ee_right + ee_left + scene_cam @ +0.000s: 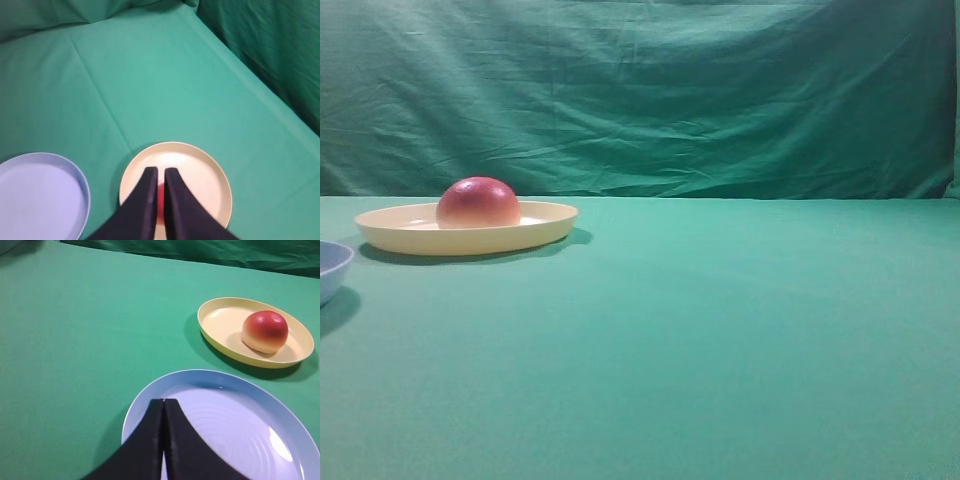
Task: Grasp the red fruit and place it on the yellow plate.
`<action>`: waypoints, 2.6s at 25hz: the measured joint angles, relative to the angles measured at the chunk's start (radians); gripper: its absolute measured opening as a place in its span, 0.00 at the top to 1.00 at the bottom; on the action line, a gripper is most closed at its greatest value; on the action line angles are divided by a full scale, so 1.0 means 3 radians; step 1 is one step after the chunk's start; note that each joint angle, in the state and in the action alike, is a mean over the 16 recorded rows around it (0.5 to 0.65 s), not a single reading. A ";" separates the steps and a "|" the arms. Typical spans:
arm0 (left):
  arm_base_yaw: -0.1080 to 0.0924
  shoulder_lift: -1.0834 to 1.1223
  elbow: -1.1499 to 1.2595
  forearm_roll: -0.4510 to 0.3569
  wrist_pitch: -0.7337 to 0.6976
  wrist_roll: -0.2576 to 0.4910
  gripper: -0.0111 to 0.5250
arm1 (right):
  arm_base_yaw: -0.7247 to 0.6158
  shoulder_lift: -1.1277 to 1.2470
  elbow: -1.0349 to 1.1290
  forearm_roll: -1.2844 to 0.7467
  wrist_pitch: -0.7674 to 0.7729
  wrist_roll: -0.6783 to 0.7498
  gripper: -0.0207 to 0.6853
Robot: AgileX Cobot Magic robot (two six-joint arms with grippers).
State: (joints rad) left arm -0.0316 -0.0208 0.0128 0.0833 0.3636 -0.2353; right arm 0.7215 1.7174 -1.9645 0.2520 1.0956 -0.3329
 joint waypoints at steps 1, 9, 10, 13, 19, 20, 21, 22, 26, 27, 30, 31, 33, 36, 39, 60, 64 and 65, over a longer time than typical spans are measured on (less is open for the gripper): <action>0.0000 0.0000 0.0000 0.0000 0.0000 0.0000 0.98 | 0.0000 -0.0031 0.0000 -0.0007 0.0072 0.0042 0.97; 0.0000 0.0000 0.0000 0.0000 0.0000 0.0000 0.98 | 0.0003 -0.0193 -0.0004 -0.0330 0.0466 0.0713 0.97; 0.0000 0.0000 0.0000 0.0000 0.0000 0.0000 0.98 | 0.0003 -0.0211 -0.0005 -0.0399 0.0494 0.0809 0.97; 0.0000 0.0000 0.0000 0.0000 0.0000 0.0000 0.98 | 0.0004 -0.0276 -0.0005 -0.0624 0.0551 0.1080 0.97; 0.0000 0.0000 0.0000 0.0000 0.0000 0.0000 0.98 | 0.0005 -0.0507 -0.0001 -0.1131 0.0579 0.1504 0.97; 0.0000 0.0000 0.0000 0.0000 0.0000 0.0000 0.98 | 0.0005 -0.0561 0.0006 -0.1205 0.0580 0.1533 0.97; 0.0000 0.0000 0.0000 0.0000 0.0000 0.0000 0.98 | 0.0005 -0.0620 0.0021 -0.1268 0.0578 0.1548 0.97; 0.0000 0.0000 0.0000 0.0000 0.0000 0.0000 0.98 | 0.0005 -0.0685 0.0044 -0.1322 0.0568 0.1551 0.97; 0.0000 0.0000 0.0000 0.0000 0.0000 0.0000 0.98 | 0.0005 -0.0991 0.0234 -0.1496 0.0467 0.1529 0.97; 0.0000 0.0000 0.0000 0.0000 0.0000 0.0000 0.98 | 0.0004 -0.1078 0.0306 -0.1532 0.0429 0.1522 0.97; 0.0000 0.0000 0.0000 0.0000 0.0000 0.0000 0.98 | -0.0019 -0.1355 0.0578 -0.1622 0.0292 0.1504 0.97; 0.0000 0.0000 0.0000 0.0000 0.0000 0.0000 0.98 | -0.0037 -0.1451 0.0686 -0.1645 0.0242 0.1499 0.97; 0.0000 0.0000 0.0000 0.0000 0.0000 0.0000 0.98 | -0.0091 -0.1650 0.0928 -0.1675 0.0132 0.1490 0.97; 0.0000 0.0000 0.0000 0.0000 0.0000 0.0000 0.98 | -0.0230 -0.1964 0.1342 -0.1687 -0.0067 0.1484 0.97; 0.0000 0.0000 0.0000 0.0000 0.0000 0.0000 0.98 | -0.0444 -0.2283 0.1771 -0.1669 -0.0287 0.1488 0.97; 0.0000 0.0000 0.0000 0.0000 0.0000 0.0000 0.98 | -0.2230 -0.4688 0.4374 -0.1535 -0.1429 0.1376 0.97; 0.0000 0.0000 0.0000 0.0000 0.0000 0.0000 0.98 | -0.2357 -0.5115 0.4874 -0.1535 -0.1642 0.1347 0.97; 0.0000 0.0000 0.0000 0.0000 0.0000 0.0000 0.98 | -0.2378 -0.5208 0.5000 -0.1535 -0.1699 0.1342 0.97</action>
State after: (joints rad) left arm -0.0316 -0.0208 0.0128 0.0833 0.3636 -0.2353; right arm 0.0081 0.1549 -0.4646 -0.2085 0.5860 0.0696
